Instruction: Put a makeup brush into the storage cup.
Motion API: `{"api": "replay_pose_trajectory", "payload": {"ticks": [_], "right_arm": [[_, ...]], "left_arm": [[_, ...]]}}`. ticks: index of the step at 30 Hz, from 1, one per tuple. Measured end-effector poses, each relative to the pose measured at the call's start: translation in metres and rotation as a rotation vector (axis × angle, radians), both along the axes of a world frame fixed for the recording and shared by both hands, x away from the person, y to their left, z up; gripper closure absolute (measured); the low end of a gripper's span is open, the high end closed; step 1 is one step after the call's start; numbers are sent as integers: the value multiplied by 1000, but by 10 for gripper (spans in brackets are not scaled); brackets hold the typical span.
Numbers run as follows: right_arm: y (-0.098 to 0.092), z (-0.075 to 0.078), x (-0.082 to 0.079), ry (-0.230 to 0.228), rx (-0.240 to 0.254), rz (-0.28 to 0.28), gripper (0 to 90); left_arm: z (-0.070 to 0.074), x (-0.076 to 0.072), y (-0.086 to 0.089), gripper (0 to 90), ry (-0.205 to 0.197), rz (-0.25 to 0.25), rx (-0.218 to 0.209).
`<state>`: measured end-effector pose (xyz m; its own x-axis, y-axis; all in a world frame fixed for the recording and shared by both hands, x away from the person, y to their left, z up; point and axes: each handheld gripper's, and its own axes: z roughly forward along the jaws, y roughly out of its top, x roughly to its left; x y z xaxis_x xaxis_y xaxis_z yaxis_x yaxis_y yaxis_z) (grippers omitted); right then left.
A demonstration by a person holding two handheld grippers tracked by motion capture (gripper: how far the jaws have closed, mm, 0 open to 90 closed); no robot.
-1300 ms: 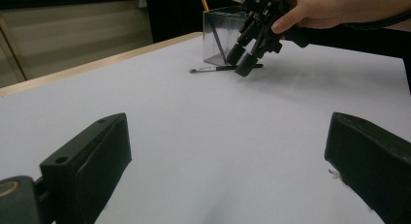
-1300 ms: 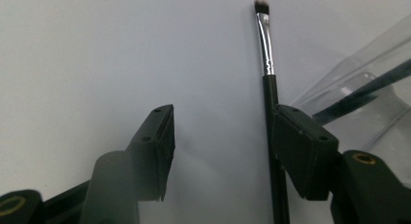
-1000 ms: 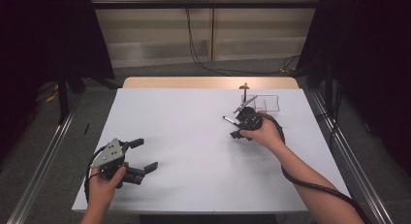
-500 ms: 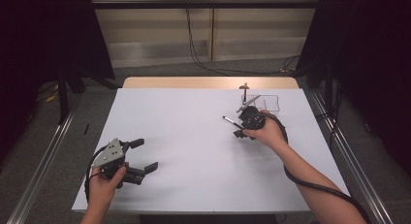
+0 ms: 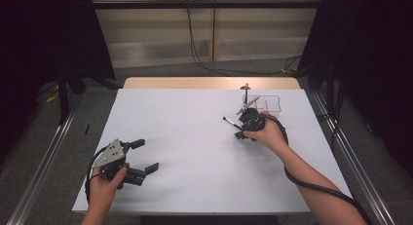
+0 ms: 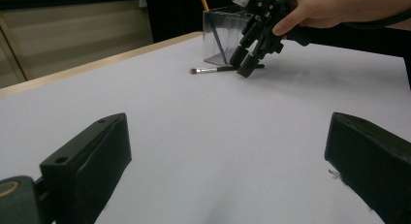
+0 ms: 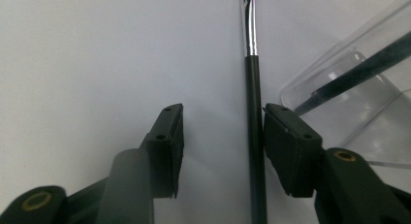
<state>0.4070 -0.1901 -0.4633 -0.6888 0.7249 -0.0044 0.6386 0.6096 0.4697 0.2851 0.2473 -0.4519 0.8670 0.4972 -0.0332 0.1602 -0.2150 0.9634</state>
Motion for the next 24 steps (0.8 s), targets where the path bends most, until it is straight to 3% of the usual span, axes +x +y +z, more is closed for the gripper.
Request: {"api": "replay_pose_trajectory", "payload": {"ticks": [11,18,24], "right_arm": [[3,1,1,24,4,21,659],[7,3,1,57,9,49,832],[10,4,1,66,-10,53,840]], "left_arm": [[0,0,0,28,-1,0,2],[0,0,0,28,-3,0,7],[1,0,0,28,-3,2,5]]}}
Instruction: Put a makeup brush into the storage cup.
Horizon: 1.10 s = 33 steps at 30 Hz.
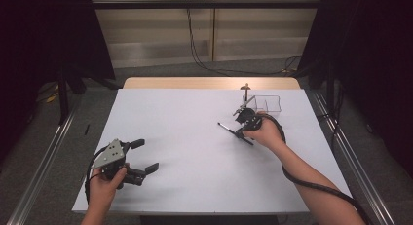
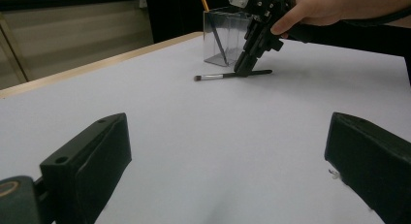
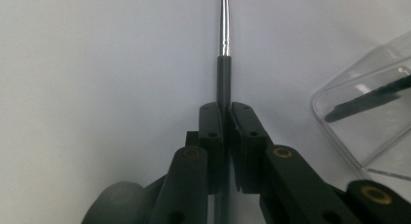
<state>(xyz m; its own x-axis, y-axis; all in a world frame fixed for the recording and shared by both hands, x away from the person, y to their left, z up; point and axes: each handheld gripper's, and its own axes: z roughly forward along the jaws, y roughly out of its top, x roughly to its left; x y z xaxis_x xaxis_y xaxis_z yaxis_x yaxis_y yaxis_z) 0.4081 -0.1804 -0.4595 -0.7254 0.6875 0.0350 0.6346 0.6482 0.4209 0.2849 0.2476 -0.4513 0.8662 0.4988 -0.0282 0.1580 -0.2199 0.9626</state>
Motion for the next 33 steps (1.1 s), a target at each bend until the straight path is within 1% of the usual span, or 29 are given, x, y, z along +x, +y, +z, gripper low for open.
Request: {"api": "replay_pose_trajectory", "payload": {"ticks": [6,9,16,18,21,24,27,29,33], "right_arm": [[2,1,3,-9,2,-3,808],[3,2,5,-6,5,-9,796],[9,5,9,20,-3,-15,793],[12,6,11,17,-9,-6,793],[15,6,13,30,-12,-2,787],[18,5,15,38,-26,7,780],[21,3,16,51,-35,19,796],[21,3,16,57,-37,22,837],[20,3,14,60,-39,18,840]], "left_arm": [[-1,0,0,28,2,-2,-3],[-1,1,0,28,5,-3,0],[-1,1,0,27,6,-5,-2],[-1,1,0,28,9,-4,-6],[-2,1,0,27,9,-6,-7],[-2,1,0,28,9,-7,-6],[-1,1,1,28,7,-10,-3],[-1,1,1,28,6,-10,-5],[-1,1,1,28,1,-10,-4]]}}
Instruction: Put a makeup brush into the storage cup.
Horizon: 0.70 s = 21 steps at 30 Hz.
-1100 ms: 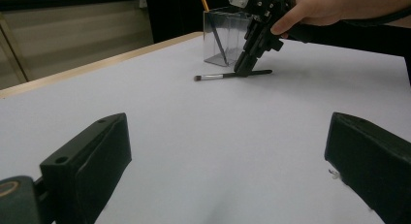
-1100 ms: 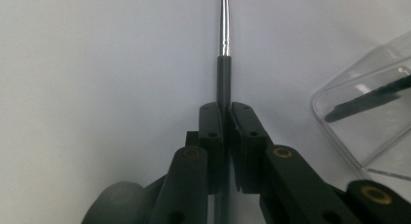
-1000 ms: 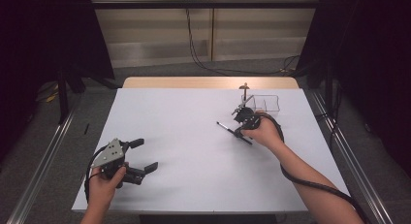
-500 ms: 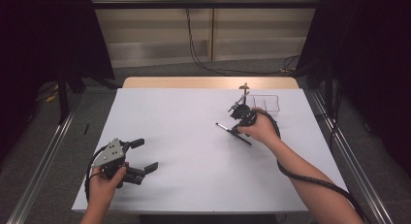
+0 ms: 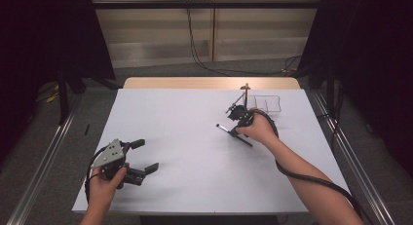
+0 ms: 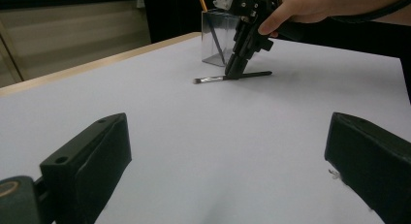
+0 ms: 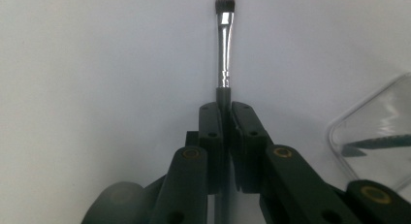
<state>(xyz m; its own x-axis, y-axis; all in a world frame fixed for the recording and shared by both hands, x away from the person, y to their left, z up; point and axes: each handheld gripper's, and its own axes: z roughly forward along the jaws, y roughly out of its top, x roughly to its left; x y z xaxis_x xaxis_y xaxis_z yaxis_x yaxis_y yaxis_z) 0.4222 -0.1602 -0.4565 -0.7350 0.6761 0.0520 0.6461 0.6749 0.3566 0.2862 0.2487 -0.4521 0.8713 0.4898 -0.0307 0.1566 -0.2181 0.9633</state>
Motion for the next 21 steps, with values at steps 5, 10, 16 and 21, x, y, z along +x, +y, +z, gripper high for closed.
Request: {"api": "replay_pose_trajectory", "payload": {"ticks": [5,10,16,21], "right_arm": [[-1,2,-6,35,-20,-1,840],[0,2,-8,37,-19,10,819],[8,3,-3,57,-50,20,805],[13,3,-2,66,-87,32,830]], "left_arm": [[0,0,-1,28,-2,-1,-2],[1,0,-2,28,-2,-5,0],[0,1,-1,28,0,-3,-1],[-1,0,0,28,4,-3,-3]]}}
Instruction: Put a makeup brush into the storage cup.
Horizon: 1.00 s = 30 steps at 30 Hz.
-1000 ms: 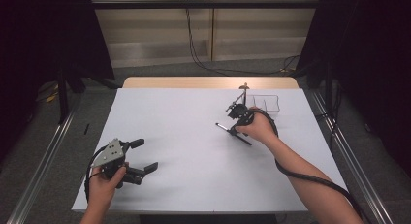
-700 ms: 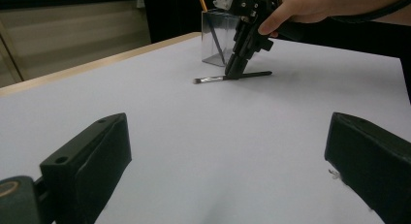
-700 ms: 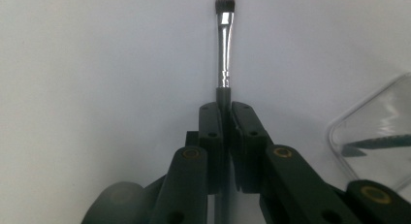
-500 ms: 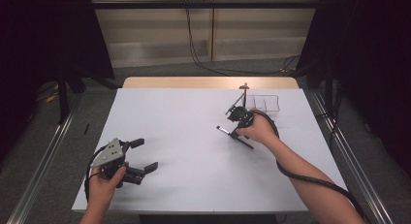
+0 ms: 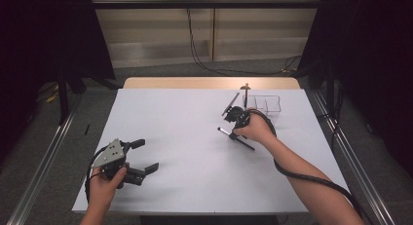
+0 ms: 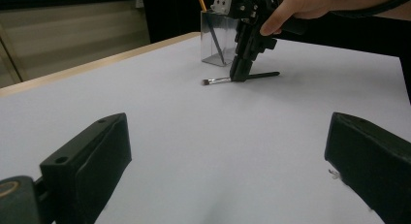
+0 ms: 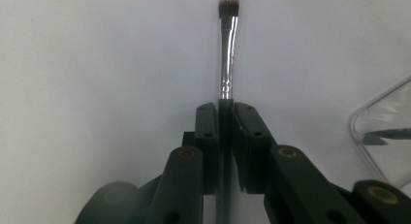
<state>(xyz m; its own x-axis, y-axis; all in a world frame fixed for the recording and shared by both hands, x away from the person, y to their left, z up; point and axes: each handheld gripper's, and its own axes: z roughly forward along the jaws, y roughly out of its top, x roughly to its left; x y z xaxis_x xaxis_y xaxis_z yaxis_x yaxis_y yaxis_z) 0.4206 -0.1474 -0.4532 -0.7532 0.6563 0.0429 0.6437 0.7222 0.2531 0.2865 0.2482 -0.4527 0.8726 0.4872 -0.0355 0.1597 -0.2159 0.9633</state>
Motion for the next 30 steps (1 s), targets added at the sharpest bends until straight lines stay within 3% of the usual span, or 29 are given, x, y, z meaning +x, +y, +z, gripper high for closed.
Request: {"api": "replay_pose_trajectory", "payload": {"ticks": [6,12,21,30], "right_arm": [[0,0,1,8,2,6,844],[-2,0,-3,-16,17,-8,845],[-12,7,-8,-56,131,-79,845],[-24,17,-15,-144,257,-115,846]], "left_arm": [[1,0,0,28,-7,1,1],[1,0,2,28,-9,3,8],[1,0,0,27,-8,4,5],[1,0,0,28,-10,5,7]]}}
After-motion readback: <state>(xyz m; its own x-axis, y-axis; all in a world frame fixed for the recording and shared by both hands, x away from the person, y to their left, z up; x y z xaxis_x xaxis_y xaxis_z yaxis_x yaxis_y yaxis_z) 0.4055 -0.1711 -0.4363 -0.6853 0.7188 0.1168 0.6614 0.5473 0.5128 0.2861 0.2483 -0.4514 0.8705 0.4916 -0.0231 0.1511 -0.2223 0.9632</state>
